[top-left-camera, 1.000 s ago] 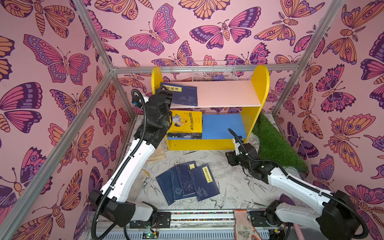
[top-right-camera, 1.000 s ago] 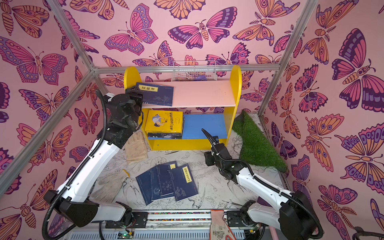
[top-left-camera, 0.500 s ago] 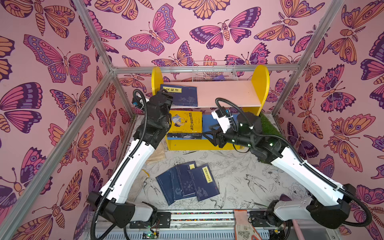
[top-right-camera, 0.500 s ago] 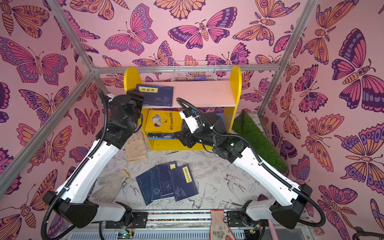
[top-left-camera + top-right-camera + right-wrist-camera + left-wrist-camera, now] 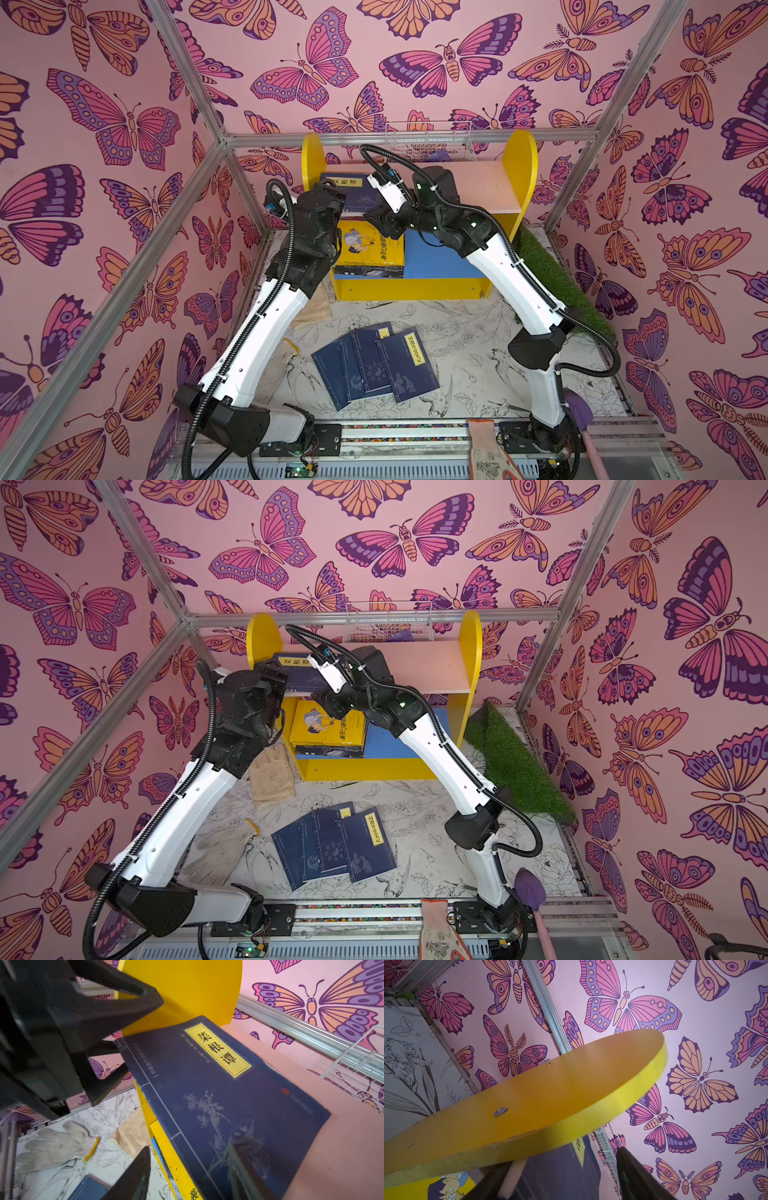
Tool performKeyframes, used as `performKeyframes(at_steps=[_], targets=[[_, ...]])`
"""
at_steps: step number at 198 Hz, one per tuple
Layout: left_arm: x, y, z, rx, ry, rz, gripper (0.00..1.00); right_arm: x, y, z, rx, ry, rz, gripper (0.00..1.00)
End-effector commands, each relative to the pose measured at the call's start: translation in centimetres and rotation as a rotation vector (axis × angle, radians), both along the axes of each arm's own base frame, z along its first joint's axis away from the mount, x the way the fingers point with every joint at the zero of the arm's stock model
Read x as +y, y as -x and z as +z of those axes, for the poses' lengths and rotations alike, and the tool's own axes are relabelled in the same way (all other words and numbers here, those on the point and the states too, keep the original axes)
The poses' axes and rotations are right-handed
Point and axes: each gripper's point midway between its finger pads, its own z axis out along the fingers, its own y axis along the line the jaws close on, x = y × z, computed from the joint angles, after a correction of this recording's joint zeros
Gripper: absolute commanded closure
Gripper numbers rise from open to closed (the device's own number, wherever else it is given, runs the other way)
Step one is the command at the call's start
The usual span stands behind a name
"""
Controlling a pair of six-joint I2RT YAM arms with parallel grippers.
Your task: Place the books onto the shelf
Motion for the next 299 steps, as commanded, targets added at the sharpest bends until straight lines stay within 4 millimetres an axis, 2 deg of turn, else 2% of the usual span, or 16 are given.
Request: performKeyframes(at_steps=[1,74,86,100,103,106,114,157,179,199,217,241,256,271,284,299], targets=[[2.1,0.7,-0.4,0.02,-0.044,0.056,0.26,-1.8,-0.9,-0.3,-0.017,0.05,-0.057,0.39],[2.2,1.1,-1.9,0.046,-0.045,0.037,0.2,-1.0,-2.6,-3.9,0.051,0.083,-0.079,0.43],[2.3,1.3,-2.1,0.048,-0.048,0.028,0.16,-0.9,-2.8,-4.1,0.066,0.072,-0.091,0.44],[2.5,1.6,-2.6,0.058,-0.054,0.027,0.0,-0.7,-2.9,-4.3,0.076,0.062,-0.09,0.44],[2.5,1.6,-2.8,0.062,-0.059,0.026,0.01,-0.7,-2.9,-4.3,0.076,0.06,-0.091,0.44],[2.9,2.6,-1.7,0.034,-0.055,0.026,0.01,-0.7,-3.0,-4.2,0.076,0.058,-0.091,0.44],[3.2,3.2,-1.4,0.027,-0.067,0.029,0.01,-0.7,-2.9,-4.2,0.076,0.057,-0.087,0.44],[4.1,6.3,-1.5,0.033,-0.128,0.012,0.01,-0.6,-2.7,-3.9,0.07,0.053,-0.079,0.45],[4.8,8.1,-2.1,0.047,-0.168,0.008,0.01,-0.3,-1.5,-2.3,0.062,0.0,-0.029,0.45],[5.1,9.4,-3.8,0.103,-0.234,-0.009,0.01,-1.0,0.6,1.6,-0.003,-0.08,0.009,0.43],[4.8,10.6,-6.8,0.187,-0.285,-0.056,0.01,-2.9,3.4,5.5,-0.087,-0.126,0.016,0.41],[3.8,12.5,-13.7,0.355,-0.343,-0.158,0.01,-6.1,7.3,6.1,-0.073,-0.19,0.019,0.41],[2.9,13.6,-18.4,0.468,-0.407,-0.239,0.01,-8.1,9.8,3.4,-0.006,-0.221,0.024,0.4],[1.5,14.6,-22.7,0.567,-0.491,-0.355,0.01,-9.1,11.4,-2.2,0.138,-0.184,0.016,0.39],[-0.7,15.4,-25.9,0.63,-0.542,-0.498,0.01,-9.4,13.1,-8.9,0.31,-0.09,0.041,0.39],[-3.7,16.4,-28.2,0.675,-0.617,-0.661,0.01,-9.8,15.0,-16.8,0.503,0.033,0.056,0.4]])
